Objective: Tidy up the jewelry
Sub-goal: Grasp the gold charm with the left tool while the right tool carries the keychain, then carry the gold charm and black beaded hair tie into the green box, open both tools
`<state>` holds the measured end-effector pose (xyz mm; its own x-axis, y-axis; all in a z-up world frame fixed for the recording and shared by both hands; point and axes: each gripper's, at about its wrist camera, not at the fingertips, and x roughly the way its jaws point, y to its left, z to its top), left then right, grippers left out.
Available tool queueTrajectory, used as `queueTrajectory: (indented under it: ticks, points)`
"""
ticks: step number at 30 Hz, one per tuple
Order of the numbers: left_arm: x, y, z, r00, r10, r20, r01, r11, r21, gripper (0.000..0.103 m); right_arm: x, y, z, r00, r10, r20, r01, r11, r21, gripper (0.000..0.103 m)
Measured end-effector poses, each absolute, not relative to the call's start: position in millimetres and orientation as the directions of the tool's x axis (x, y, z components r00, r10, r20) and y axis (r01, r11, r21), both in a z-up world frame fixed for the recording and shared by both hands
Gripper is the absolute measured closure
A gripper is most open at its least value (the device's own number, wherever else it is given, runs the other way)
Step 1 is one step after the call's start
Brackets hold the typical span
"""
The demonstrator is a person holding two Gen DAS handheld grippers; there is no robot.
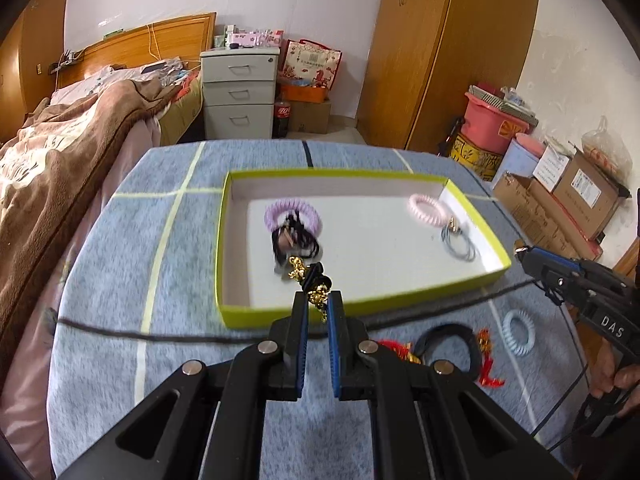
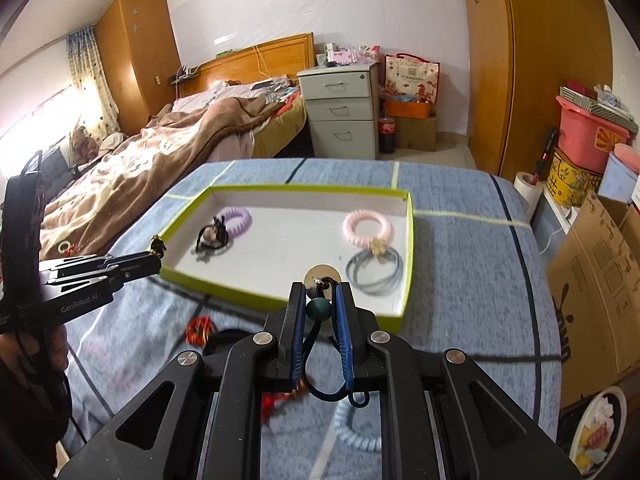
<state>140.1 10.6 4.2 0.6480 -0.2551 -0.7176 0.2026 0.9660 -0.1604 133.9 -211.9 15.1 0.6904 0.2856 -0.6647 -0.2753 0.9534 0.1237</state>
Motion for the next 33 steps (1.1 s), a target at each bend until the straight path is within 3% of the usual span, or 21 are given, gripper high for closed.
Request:
queueTrajectory:
  ticks: [12, 33]
  points:
    - [188, 15, 12, 0.648, -0.255, -0.718, 0.204, 0.966, -0.159, 0.093, 188, -199, 12, 0.671, 0.267, -0.692, -0.260, 0.958, 0.118, 0.087]
    - [233, 31, -26, 0.587, -0.222, -0.779, 0.147, 0.975, -0.167, 0.093, 265, -186, -27, 0.597, 0.233, -0.768, -0.244, 0.964, 0.103, 0.087]
